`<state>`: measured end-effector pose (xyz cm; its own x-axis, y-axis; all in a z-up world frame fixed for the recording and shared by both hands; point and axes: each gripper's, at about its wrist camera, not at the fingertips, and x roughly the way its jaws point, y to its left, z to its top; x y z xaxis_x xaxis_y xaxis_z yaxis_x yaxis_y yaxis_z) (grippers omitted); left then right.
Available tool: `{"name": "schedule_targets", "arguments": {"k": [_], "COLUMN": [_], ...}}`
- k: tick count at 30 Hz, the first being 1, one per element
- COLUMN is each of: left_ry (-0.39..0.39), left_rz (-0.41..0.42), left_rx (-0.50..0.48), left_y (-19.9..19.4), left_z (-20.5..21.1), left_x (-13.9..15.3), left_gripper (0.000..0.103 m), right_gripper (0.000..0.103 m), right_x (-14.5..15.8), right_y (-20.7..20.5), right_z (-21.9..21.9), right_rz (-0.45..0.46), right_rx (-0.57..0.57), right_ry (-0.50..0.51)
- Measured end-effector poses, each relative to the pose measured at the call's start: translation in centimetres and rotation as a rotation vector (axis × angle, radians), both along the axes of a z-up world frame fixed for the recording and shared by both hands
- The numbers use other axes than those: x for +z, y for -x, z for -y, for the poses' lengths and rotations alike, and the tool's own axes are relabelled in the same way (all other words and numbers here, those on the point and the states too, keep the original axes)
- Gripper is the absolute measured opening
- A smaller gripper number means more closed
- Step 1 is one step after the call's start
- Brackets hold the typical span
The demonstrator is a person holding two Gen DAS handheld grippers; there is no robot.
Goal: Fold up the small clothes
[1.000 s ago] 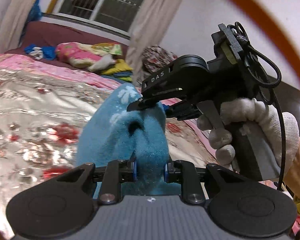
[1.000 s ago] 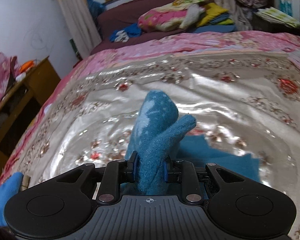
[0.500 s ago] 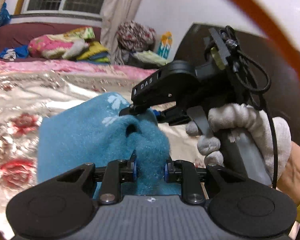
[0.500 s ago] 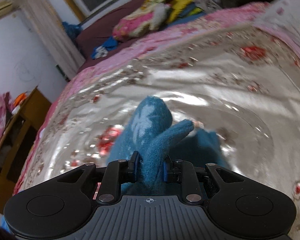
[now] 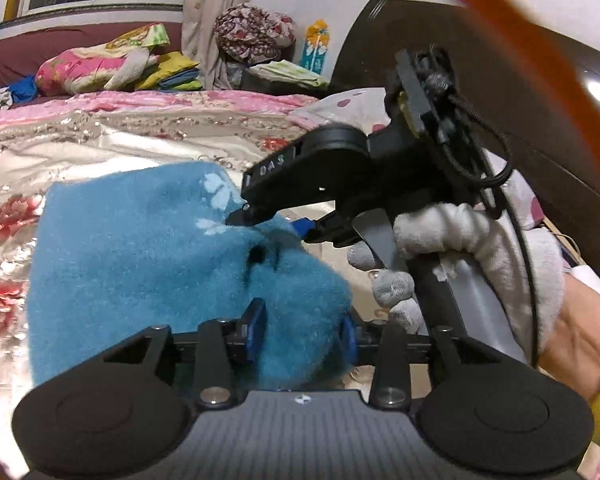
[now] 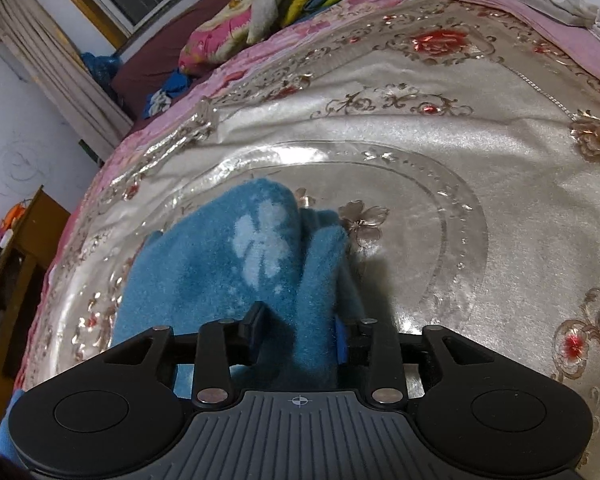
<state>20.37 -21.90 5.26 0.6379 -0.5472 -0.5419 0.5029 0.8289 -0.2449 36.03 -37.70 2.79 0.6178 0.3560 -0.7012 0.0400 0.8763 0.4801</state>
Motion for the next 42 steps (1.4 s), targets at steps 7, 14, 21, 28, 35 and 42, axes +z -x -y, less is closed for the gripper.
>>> {"name": "schedule_targets", "arguments": {"k": [7,14,21,28,35,42], "left_ry": [0.018,-0.045,-0.086,-0.097,-0.156,-0.129], "left_rz": [0.076,0.050,0.054,0.009,-0.025,-0.011], "left_rx": [0.021,0.141,0.185,0.178,0.188,0.217], "left_y": [4.1,3.0,1.0,-0.3,-1.2,-1.0], "left_z": [-5.5,-8.2,-8.0,-6.8,-7.0,-8.9], "left_x": [2.7,1.8,0.8,-0.5,-2.3,-1.1], "left_gripper": [0.068,0.069,0.069,0.069,0.069,0.069], "right_gripper": [0.050,0.059,0.061,0.025,0.022,0.033], "right_x": [2.1,3.6,4.9,2.4,-1.3,2.7], "right_y": [3.3,9.0,10.7,10.5,12.0,12.9], "right_z": [1.3,0.4,-1.9,-2.5,1.3,-0.5], "right_rz": [0.036,0.078,0.153,0.061,0.027,0.128], "right_rx": [0.004,0.091,0.186,0.200,0.029,0.043], "right_ry": [-0.064,-0.082,0.046,0.189,0.021,0.148]}}
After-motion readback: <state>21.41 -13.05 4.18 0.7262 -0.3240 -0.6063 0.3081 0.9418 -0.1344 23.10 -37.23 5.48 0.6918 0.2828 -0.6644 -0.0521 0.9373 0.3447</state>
